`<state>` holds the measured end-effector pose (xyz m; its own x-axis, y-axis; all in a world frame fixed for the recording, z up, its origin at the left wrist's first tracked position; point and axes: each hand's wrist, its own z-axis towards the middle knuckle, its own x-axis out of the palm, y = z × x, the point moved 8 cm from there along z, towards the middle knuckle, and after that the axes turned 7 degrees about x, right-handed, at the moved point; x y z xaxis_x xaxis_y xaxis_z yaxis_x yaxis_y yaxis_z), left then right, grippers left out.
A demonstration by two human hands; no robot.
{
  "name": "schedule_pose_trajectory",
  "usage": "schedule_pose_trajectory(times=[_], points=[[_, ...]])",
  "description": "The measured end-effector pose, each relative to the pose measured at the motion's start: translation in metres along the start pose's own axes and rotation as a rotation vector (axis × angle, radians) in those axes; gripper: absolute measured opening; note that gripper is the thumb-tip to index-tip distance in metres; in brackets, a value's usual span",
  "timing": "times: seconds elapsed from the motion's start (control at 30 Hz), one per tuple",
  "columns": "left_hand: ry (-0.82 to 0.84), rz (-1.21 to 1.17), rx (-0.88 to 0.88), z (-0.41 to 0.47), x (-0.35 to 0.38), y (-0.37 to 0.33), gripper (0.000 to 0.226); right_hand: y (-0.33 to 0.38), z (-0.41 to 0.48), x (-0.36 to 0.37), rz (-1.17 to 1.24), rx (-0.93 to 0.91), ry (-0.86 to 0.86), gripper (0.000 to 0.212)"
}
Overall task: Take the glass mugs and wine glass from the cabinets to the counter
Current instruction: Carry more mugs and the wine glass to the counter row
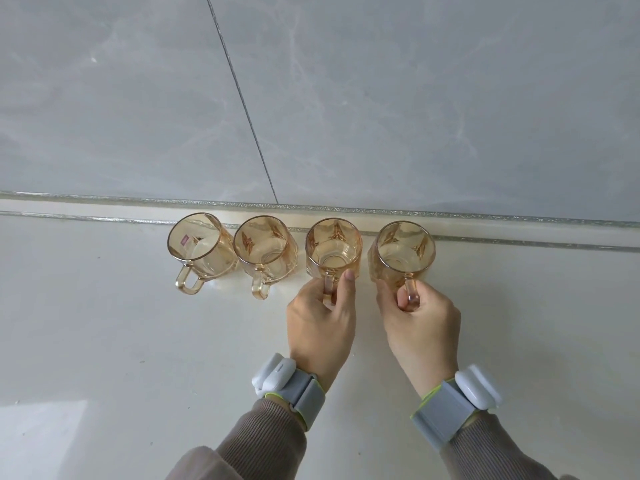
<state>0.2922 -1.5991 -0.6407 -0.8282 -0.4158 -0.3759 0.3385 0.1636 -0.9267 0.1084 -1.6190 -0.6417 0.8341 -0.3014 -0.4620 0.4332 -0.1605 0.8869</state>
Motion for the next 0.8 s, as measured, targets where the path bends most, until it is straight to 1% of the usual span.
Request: schedule_pose_trajectory(times=[0.3,0.43,0.53,0.63,0.7,0.77,0.8], points=[[0.083,-0.064,-0.044,-0.004,-0.004,0.004,0.039,-0.001,-0.01,0.005,0.003,0.052,0.029,0.04],[0.106,-0.204,-0.127,-0.009,-0.006,0.009,0.024,-0.008,-0.016,0.006,0.06,0.108,0.047,0.02],[0.111,-0.267,-0.171,-0.011,-0.009,0.009,0.014,-0.009,-0.023,-0.002,0.101,0.073,-0.014,0.014],[0.124,-0.29,-0.192,-0.017,-0.012,0.01,0.011,-0.006,-0.031,-0.011,0.09,-0.015,-0.1,0.021],[0.138,-0.292,-0.184,-0.023,-0.015,0.01,0.017,-0.007,-0.036,-0.016,0.065,-0.015,-0.141,0.033],[0.159,-0.254,-0.134,-0.03,-0.02,0.006,0.025,-0.006,-0.042,-0.022,0.05,-0.001,-0.174,0.045],[0.168,-0.233,-0.108,-0.034,-0.023,0.003,0.029,-0.002,-0.046,-0.025,0.045,-0.025,-0.185,0.048]])
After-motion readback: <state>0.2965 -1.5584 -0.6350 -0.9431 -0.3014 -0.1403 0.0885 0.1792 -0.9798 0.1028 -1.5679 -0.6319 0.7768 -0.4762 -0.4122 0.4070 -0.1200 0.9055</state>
